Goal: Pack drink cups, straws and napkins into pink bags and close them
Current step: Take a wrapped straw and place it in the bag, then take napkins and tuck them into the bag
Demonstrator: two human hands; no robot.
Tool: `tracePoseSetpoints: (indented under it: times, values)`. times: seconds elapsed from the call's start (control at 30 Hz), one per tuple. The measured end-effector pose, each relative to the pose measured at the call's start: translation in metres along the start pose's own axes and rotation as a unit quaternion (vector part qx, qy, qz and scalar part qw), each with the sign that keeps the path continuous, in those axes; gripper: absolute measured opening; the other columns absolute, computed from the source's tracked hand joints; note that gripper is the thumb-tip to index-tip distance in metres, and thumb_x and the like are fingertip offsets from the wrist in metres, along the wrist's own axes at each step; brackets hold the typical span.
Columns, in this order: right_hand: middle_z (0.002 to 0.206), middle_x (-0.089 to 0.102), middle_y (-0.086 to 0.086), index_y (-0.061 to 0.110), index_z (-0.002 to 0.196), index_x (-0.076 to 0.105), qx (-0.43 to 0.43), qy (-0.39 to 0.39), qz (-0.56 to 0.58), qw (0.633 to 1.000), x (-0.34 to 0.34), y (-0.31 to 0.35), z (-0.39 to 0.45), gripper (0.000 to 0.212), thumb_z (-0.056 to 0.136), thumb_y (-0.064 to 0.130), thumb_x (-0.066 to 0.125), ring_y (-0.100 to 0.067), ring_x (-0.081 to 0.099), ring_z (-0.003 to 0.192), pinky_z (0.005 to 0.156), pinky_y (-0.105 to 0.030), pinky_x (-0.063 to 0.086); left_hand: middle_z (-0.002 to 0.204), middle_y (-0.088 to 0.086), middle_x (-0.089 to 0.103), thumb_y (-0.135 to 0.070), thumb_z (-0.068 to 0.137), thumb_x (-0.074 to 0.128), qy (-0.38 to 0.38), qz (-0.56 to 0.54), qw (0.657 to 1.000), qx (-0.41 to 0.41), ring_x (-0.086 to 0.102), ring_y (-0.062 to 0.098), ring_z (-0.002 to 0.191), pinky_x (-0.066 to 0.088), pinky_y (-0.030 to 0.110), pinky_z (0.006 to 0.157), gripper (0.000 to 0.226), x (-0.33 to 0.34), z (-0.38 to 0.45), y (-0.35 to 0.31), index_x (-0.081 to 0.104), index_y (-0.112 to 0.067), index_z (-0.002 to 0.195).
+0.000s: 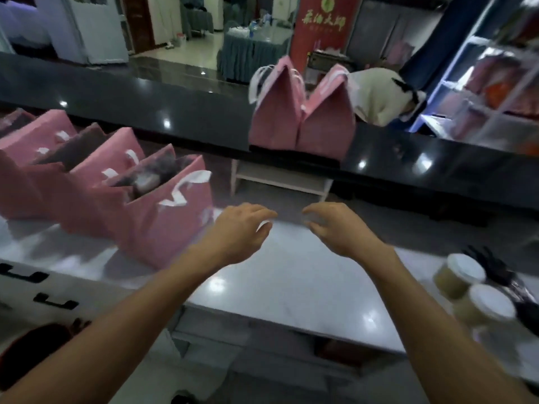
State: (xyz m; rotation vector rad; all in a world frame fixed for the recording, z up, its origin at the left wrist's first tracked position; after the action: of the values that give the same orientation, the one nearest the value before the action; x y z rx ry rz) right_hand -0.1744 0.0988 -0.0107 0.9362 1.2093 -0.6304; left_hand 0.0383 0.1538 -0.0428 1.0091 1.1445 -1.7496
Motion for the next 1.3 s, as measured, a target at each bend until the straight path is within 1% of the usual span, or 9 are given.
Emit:
tracePoseSetpoints:
  times: [0.1, 0.23, 0.43, 0.57, 0.63, 0.8, 1.0, 1.17, 1.3]
  values:
    - [0.138, 0.059, 0.005, 0.026, 0.132, 0.061, 0.088, -0.017, 0.024, 0.996, -0.007, -0.053, -0.075, 0.034, 0.100, 0.033, 0.057, -0.019, 0.054, 0.127, 0.103, -0.039, 0.046, 0.144, -0.007, 0.056, -0.036, 0.105, 0.045, 0.031, -0.006, 0.999, 0.043, 0.048, 0.018, 0.134, 0.039, 0.038, 0.109, 0.039, 0.033, 0.007, -0.066, 0.053, -0.029, 0.142]
    - [0.140, 0.057, 0.006, 0.028, 0.134, 0.058, 0.187, -0.046, 0.024, 0.981, -0.017, -0.111, -0.169, 0.034, 0.101, 0.033, 0.053, -0.019, 0.052, 0.128, 0.102, -0.040, 0.046, 0.147, -0.007, 0.054, -0.037, 0.105, 0.045, 0.070, -0.018, 0.992, 0.103, 0.047, 0.019, 0.135, 0.039, 0.039, 0.111, 0.040, 0.069, 0.013, -0.154, 0.051, -0.030, 0.144]
    - [0.130, 0.064, -0.003, 0.028, 0.134, 0.058, 0.316, -0.094, 0.013, 0.944, -0.033, -0.173, -0.284, 0.035, 0.099, 0.029, 0.055, -0.026, 0.058, 0.116, 0.087, -0.036, 0.048, 0.149, -0.008, 0.052, -0.039, 0.105, 0.043, 0.116, -0.027, 0.974, 0.194, 0.045, 0.019, 0.137, 0.040, 0.043, 0.110, 0.041, 0.110, 0.019, -0.271, 0.049, -0.031, 0.145]
    - [0.124, 0.066, -0.002, 0.028, 0.129, 0.061, 0.381, -0.113, 0.024, 0.917, -0.044, -0.201, -0.342, 0.032, 0.099, 0.029, 0.053, -0.027, 0.060, 0.108, 0.087, -0.039, 0.051, 0.146, -0.005, 0.055, -0.038, 0.104, 0.045, 0.139, -0.024, 0.958, 0.249, 0.049, 0.022, 0.133, 0.044, 0.046, 0.105, 0.041, 0.130, 0.023, -0.334, 0.049, -0.031, 0.144]
    - [0.126, 0.066, -0.003, 0.027, 0.130, 0.063, 0.402, -0.132, 0.031, 0.905, -0.046, -0.215, -0.366, 0.033, 0.099, 0.029, 0.054, -0.029, 0.061, 0.110, 0.090, -0.040, 0.051, 0.143, -0.003, 0.057, -0.036, 0.103, 0.047, 0.149, -0.026, 0.949, 0.276, 0.053, 0.025, 0.128, 0.047, 0.046, 0.100, 0.039, 0.141, 0.026, -0.361, 0.051, -0.032, 0.142]
    - [0.132, 0.064, 0.000, 0.026, 0.132, 0.061, 0.450, -0.129, 0.036, 0.883, -0.047, -0.255, -0.413, 0.034, 0.100, 0.028, 0.054, -0.022, 0.060, 0.114, 0.089, -0.036, 0.051, 0.136, -0.001, 0.062, -0.032, 0.101, 0.050, 0.160, -0.051, 0.931, 0.325, 0.059, 0.028, 0.115, 0.053, 0.044, 0.086, 0.034, 0.173, 0.040, -0.423, 0.058, -0.029, 0.134]
    - [0.133, 0.062, 0.001, 0.026, 0.134, 0.061, 0.485, -0.139, 0.047, 0.862, -0.056, -0.324, -0.437, 0.033, 0.101, 0.029, 0.053, -0.019, 0.058, 0.115, 0.093, -0.036, 0.050, 0.137, -0.003, 0.062, -0.035, 0.100, 0.053, 0.182, -0.103, 0.909, 0.360, 0.056, 0.023, 0.123, 0.050, 0.044, 0.096, 0.037, 0.231, 0.077, -0.489, 0.059, -0.028, 0.136]
    - [0.139, 0.058, 0.004, 0.027, 0.135, 0.059, 0.506, -0.127, 0.049, 0.852, -0.069, -0.406, -0.444, 0.034, 0.102, 0.032, 0.051, -0.018, 0.052, 0.124, 0.099, -0.033, 0.046, 0.133, -0.005, 0.064, -0.039, 0.100, 0.052, 0.186, -0.122, 0.899, 0.377, 0.057, 0.021, 0.122, 0.050, 0.038, 0.094, 0.039, 0.282, 0.129, -0.553, 0.059, -0.027, 0.136]
    - [0.138, 0.059, 0.004, 0.028, 0.134, 0.060, 0.538, -0.120, 0.056, 0.833, -0.080, -0.468, -0.449, 0.033, 0.102, 0.032, 0.052, -0.017, 0.054, 0.122, 0.097, -0.034, 0.048, 0.139, -0.008, 0.060, -0.041, 0.101, 0.050, 0.206, -0.138, 0.892, 0.378, 0.054, 0.018, 0.127, 0.049, 0.038, 0.099, 0.039, 0.317, 0.166, -0.594, 0.057, -0.029, 0.137]
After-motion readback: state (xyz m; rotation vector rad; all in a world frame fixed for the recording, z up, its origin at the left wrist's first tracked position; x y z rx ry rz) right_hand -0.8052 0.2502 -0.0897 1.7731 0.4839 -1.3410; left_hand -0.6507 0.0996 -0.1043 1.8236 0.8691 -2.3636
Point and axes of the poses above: each hand's wrist, its own z-axis towards the middle knuckle, its own x-axis out of the palm, y = z × x, the point moved 2 cm from there along z, towards the middle knuckle
